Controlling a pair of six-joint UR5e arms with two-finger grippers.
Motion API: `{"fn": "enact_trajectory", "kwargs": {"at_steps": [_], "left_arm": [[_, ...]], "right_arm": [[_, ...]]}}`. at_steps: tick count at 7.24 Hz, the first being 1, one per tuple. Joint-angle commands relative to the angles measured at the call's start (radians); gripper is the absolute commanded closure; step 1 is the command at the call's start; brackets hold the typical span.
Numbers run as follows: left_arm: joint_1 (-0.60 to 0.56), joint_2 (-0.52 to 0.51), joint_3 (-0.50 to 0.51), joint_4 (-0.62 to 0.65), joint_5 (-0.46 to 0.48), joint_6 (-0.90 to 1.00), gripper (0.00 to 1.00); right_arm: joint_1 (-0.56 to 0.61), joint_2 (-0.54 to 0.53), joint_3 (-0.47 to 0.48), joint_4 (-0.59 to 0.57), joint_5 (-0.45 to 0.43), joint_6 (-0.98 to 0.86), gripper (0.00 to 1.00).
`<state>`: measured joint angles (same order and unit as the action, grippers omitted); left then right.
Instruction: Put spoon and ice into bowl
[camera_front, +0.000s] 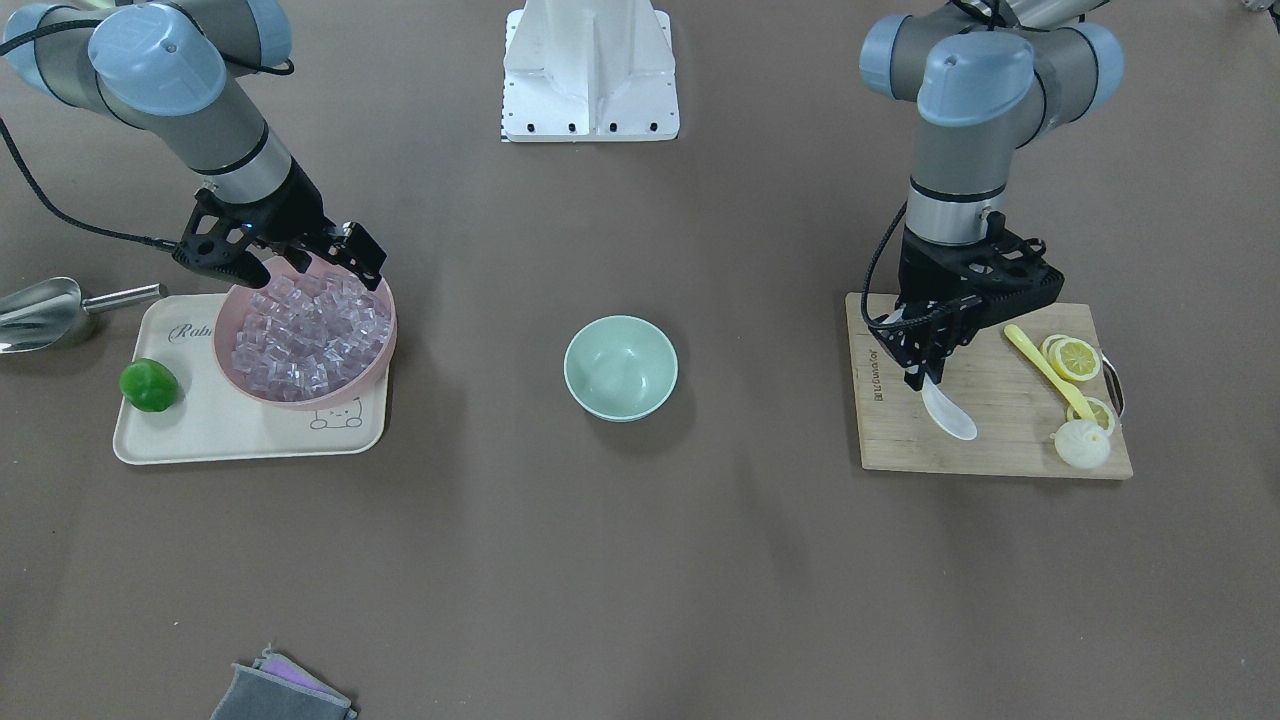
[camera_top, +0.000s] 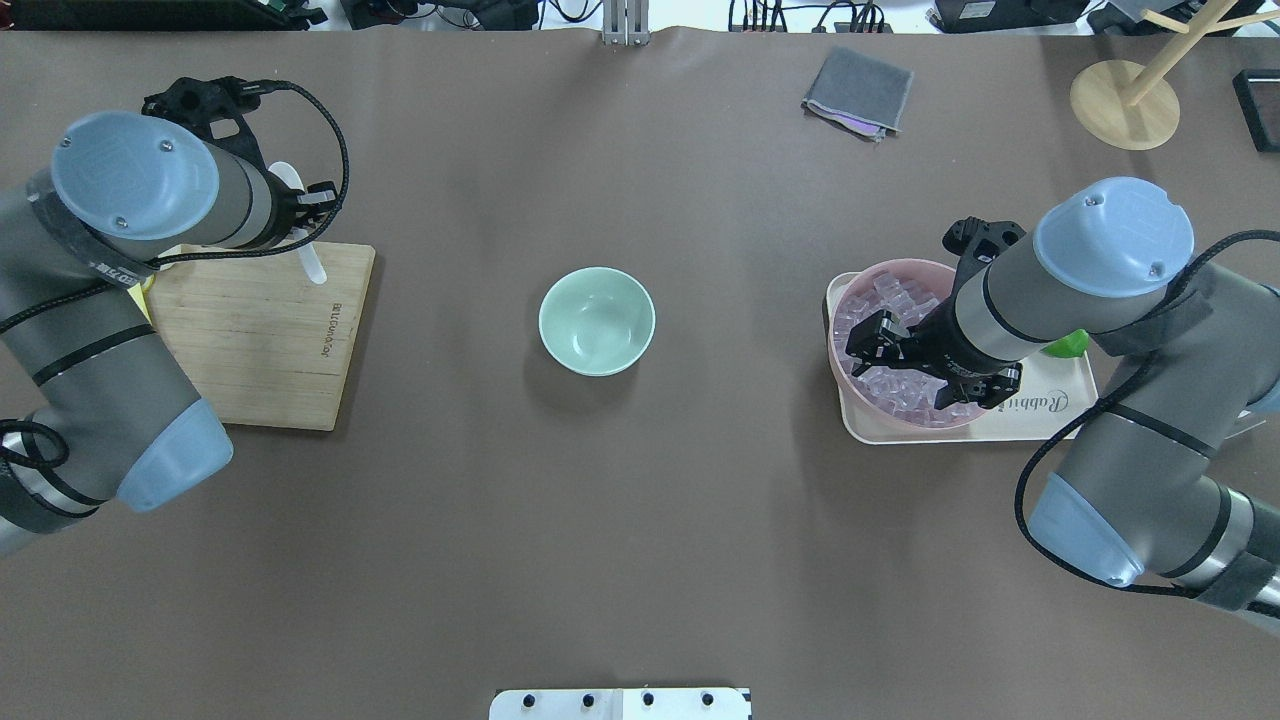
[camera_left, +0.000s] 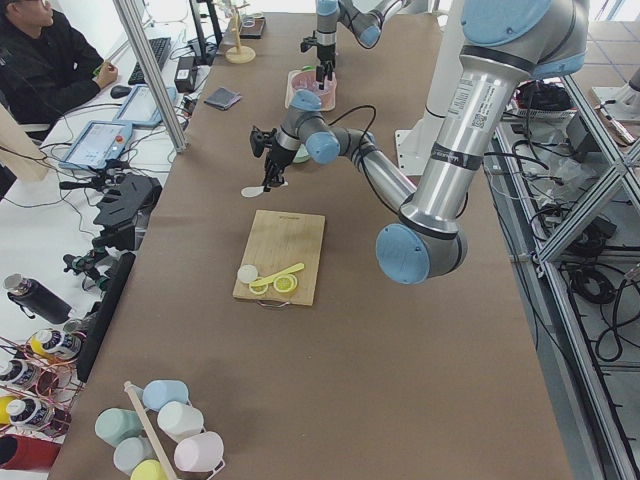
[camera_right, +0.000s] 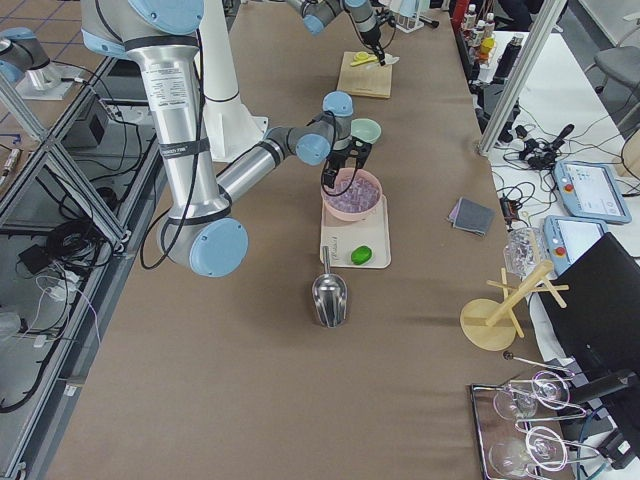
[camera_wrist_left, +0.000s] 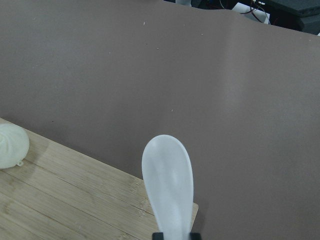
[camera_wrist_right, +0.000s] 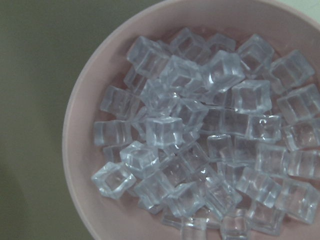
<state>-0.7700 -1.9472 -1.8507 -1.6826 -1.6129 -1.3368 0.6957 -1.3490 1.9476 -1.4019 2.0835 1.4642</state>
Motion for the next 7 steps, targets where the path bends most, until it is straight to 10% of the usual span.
{"fn": "enact_trajectory", "kwargs": {"at_steps": [1,7], "left_arm": [[0.000,0.004,-0.002,-0.003,0.005,0.001,1.00],[0.003,-0.002,0.001,-0.003,0.005,0.001,1.00]], "right_arm": [[-0.001,-0.002,-0.006,0.000,0.023,0.007,0.02],[0.030,0.010,-0.059,0.003,0.018,0.048,0.03]]}}
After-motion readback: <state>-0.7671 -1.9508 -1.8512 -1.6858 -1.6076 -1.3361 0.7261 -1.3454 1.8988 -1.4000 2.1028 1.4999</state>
